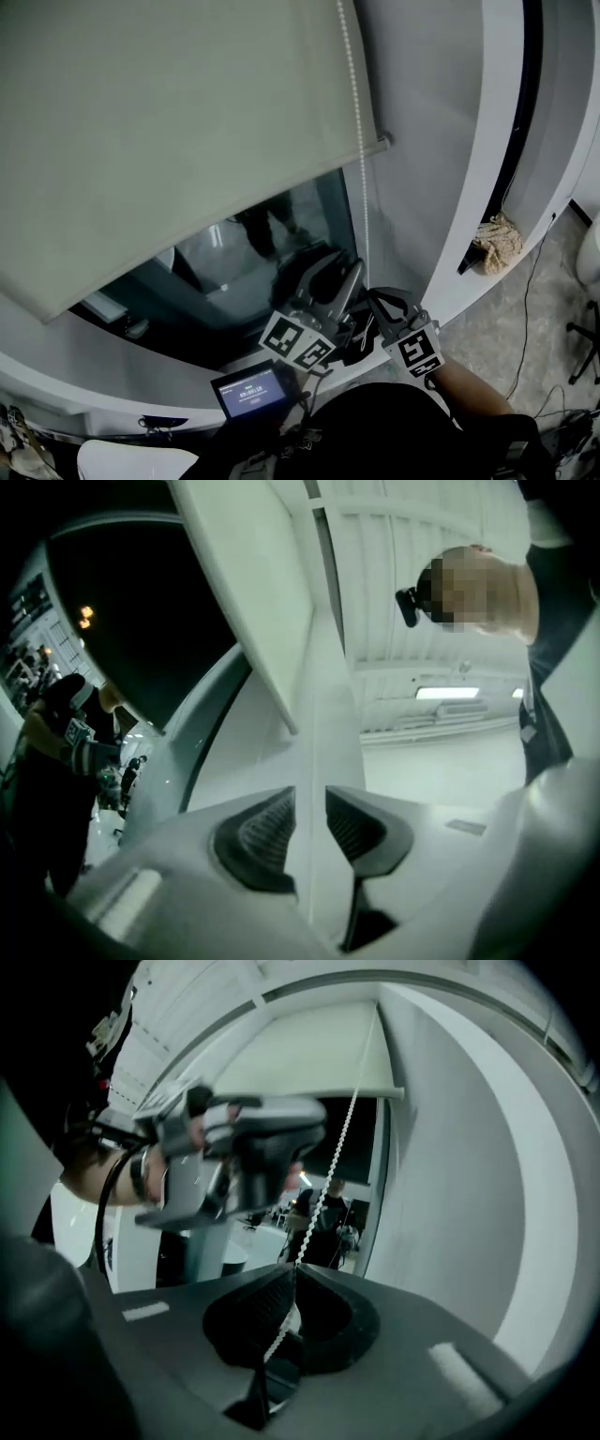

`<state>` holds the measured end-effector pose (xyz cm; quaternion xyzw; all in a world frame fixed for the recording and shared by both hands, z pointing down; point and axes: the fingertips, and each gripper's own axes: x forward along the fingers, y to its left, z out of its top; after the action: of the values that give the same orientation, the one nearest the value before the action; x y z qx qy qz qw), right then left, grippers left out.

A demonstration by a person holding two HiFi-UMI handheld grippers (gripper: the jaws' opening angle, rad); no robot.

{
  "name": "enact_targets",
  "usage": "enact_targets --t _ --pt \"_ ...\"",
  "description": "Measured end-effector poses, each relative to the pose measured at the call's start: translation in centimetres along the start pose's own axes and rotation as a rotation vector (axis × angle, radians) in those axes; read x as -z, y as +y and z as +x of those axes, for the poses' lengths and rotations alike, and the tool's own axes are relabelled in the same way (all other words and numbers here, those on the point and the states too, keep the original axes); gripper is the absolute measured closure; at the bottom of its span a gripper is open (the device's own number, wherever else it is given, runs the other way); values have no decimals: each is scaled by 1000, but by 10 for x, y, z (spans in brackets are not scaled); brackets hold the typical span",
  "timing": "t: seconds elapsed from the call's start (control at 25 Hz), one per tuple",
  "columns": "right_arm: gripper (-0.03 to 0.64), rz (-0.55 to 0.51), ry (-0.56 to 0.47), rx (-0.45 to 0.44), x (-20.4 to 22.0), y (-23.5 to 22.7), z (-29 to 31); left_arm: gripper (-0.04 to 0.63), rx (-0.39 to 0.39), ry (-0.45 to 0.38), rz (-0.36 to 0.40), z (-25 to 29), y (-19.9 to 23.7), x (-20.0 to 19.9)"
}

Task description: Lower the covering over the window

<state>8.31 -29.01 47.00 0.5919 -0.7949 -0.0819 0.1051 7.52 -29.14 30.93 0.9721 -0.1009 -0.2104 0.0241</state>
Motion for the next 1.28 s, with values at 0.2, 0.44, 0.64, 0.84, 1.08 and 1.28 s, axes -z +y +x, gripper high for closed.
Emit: enact_targets --t 0.2,0.44,0.64,0.84,1.08,1.28 --pt "604 -25 220 -65 89 32 -10 479 -22 -34 4 35 -8 -10" --pt "604 118 385 -119 158 49 -34 578 54 -76 67 62 -31 -30" --pt "600 129 415 -131 167 46 -42 584 98 -49 42 63 -43 -18" --pt "557 356 362 -65 166 27 -51 585 69 22 0 51 -28 7" --pt "526 504 -96 16 12 -38 -61 584 -7 243 -62 16 -6 94" --pt "507 419 -417 7 -137 -71 -78 584 -15 452 -113 -32 -9 195"
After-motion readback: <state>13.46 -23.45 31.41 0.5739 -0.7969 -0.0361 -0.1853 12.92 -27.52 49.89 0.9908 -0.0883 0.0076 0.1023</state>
